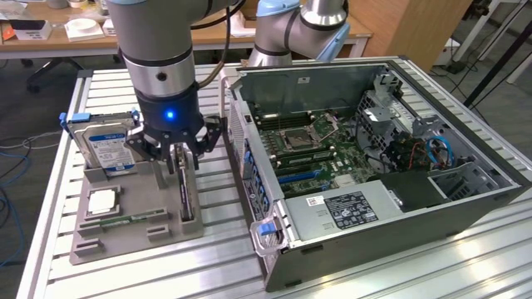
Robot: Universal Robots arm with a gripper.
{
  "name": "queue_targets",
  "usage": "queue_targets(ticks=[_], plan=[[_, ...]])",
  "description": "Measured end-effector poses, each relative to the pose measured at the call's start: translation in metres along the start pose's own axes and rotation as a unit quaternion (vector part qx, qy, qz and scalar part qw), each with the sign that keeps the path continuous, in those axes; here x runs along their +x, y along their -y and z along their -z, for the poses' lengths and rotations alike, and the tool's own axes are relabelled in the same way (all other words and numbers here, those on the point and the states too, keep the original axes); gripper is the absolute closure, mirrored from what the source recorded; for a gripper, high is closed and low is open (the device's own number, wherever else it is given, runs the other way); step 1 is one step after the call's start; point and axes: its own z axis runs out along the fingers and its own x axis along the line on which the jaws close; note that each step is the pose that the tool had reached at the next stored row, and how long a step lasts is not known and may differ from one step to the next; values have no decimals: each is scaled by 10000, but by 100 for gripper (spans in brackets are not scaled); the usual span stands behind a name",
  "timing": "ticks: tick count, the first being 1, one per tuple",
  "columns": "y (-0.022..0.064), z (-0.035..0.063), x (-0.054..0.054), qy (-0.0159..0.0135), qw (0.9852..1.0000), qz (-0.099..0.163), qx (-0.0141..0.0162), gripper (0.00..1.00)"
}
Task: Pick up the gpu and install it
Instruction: 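Pick up the gpu and move the gpu toward the slot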
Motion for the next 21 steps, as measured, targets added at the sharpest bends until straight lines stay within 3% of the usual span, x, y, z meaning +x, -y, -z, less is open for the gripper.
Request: queue_targets(ticks=[21], plan=[[2, -56, 2, 0, 10000, -3, 0, 53]])
